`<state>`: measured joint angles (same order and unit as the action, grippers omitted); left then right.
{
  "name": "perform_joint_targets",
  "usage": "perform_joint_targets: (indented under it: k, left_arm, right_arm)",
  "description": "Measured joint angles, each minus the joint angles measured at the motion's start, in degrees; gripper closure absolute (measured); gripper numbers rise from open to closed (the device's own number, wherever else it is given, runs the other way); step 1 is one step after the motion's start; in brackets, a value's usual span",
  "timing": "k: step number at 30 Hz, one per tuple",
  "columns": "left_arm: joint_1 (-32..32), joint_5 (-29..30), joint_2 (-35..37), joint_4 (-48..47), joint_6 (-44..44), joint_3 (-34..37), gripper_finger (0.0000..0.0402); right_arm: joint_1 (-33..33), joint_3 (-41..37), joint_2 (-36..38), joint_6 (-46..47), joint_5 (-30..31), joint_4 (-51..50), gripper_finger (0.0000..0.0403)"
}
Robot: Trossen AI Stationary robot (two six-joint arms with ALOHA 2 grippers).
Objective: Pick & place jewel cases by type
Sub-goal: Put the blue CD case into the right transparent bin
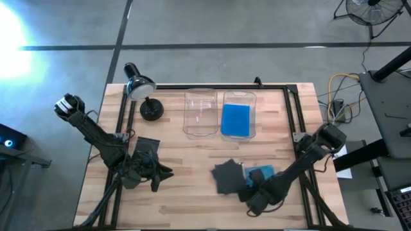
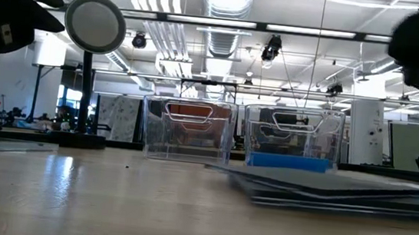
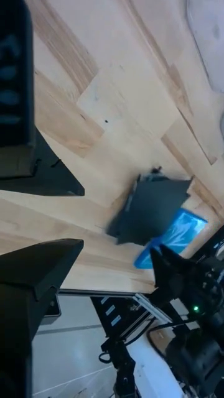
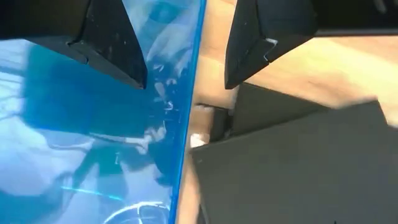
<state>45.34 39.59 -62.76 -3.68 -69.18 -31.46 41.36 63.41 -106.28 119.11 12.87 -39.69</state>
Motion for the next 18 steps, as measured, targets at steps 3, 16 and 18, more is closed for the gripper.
perform_joint_targets:
  k: [3, 16, 18]
  left_arm:
    - [0.0, 0.0, 0.0, 0.0, -0.01, 0.0, 0.0298]
    - [-0.11, 0.02, 0.0, -0.01, 0.1, 0.0, 0.0298]
    - [-0.11, 0.04, 0.0, 0.08, 0.07, 0.02, 0.0298]
  right_arm:
    - [-1.06, 1.42, -0.28, -1.45, 4.17, 2.01, 0.0191]
    - [-5.66, 1.69, 4.5, -15.53, 11.31, 16.61, 0.0191]
    - [-4.69, 1.71, 5.46, -8.72, 11.27, 8.53, 0.0191]
